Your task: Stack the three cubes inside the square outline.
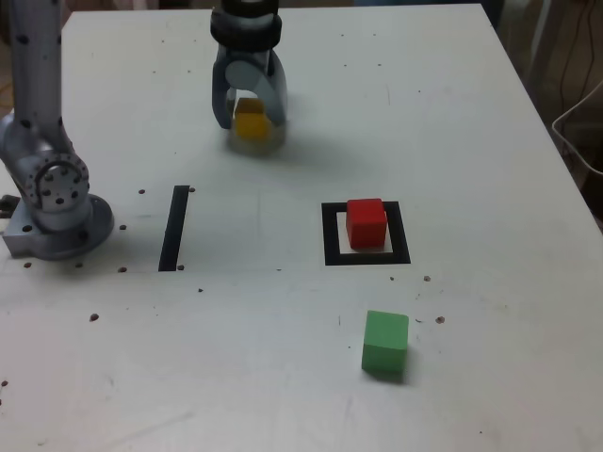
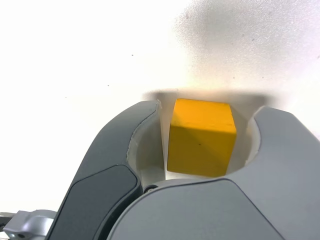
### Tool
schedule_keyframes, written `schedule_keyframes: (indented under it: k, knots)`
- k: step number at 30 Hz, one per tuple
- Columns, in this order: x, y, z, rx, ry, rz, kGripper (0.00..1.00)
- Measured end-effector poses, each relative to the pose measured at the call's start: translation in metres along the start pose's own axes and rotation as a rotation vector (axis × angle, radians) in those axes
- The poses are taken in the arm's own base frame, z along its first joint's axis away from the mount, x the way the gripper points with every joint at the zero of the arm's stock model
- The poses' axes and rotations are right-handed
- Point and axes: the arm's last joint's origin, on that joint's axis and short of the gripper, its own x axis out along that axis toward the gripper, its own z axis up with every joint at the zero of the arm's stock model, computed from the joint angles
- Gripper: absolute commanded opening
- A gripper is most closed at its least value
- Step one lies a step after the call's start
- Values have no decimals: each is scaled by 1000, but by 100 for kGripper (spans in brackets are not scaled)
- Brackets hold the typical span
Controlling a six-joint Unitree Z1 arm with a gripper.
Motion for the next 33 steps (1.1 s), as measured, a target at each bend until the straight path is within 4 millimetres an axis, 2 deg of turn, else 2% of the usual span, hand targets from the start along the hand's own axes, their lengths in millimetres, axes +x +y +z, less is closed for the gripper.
schedule_keyframes:
  k: [17,22,25,33]
  knots:
    - [-1,2,1,-4,1,-1,20]
    - [-4,0,3,7,-2,-6,19]
    - [-17,-9,7,40,-18,-6,19]
    - [-69,-38,12,106,-47,15,19]
